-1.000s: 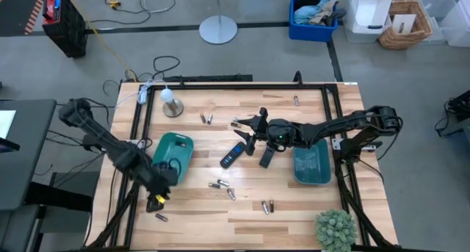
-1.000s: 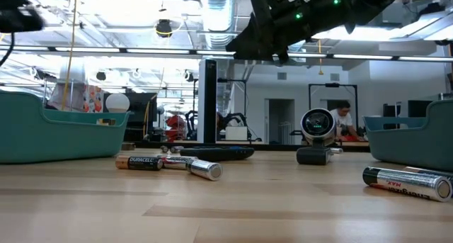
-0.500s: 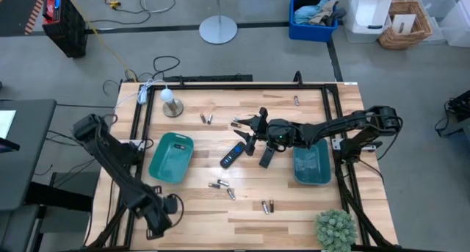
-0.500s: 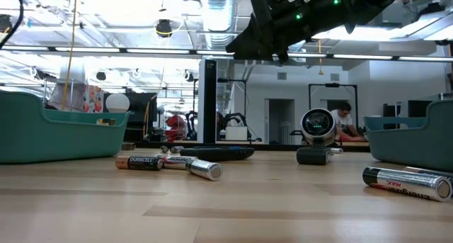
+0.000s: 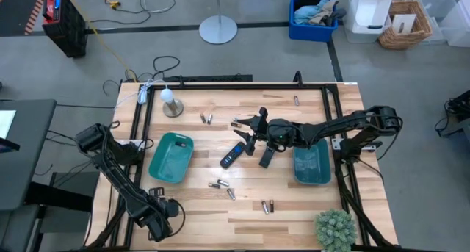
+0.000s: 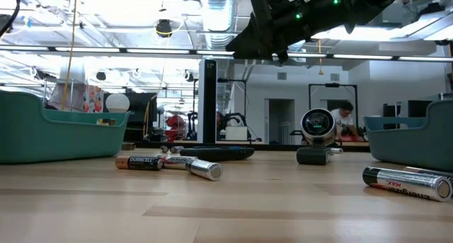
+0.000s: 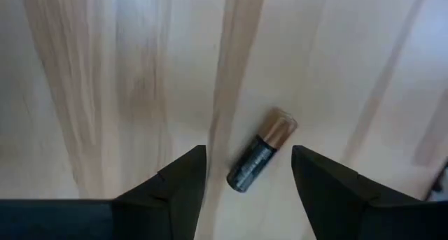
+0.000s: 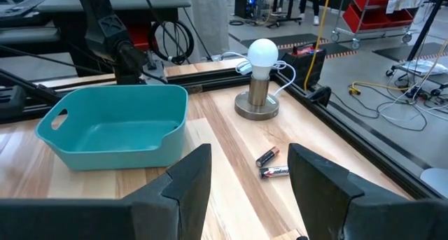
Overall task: Sort batteries
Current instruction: Put the brown battery into the green bin
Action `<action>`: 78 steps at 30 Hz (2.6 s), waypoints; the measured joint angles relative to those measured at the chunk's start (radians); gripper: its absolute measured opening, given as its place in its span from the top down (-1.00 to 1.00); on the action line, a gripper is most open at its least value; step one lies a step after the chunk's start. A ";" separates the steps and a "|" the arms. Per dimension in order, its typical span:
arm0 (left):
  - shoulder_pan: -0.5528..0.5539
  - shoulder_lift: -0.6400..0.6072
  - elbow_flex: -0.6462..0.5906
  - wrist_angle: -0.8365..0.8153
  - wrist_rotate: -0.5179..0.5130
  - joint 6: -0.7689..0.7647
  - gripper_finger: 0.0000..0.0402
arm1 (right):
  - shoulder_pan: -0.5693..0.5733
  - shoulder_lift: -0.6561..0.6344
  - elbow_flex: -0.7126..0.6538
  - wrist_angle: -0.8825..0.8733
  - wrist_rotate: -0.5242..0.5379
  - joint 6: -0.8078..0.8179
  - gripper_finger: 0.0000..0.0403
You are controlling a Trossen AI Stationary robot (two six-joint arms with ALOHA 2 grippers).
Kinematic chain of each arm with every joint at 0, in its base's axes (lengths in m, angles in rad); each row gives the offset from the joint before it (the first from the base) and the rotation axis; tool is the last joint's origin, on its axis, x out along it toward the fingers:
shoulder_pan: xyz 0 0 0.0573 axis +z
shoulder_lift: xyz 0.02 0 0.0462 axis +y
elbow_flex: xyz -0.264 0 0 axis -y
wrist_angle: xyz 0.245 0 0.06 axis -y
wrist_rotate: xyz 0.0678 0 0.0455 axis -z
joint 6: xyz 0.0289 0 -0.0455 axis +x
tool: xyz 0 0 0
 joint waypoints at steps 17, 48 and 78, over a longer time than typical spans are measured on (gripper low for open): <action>-0.011 0.081 0.002 0.069 0.009 0.023 -0.02 | -0.007 0.001 0.000 -0.019 0.000 0.000 -0.02; -0.002 0.084 -0.003 0.078 0.015 0.031 0.80 | -0.007 0.001 0.000 -0.020 0.000 0.000 -0.02; 0.006 -0.187 0.103 -0.053 -0.463 0.021 0.80 | -0.007 0.001 0.000 -0.021 0.000 0.001 -0.02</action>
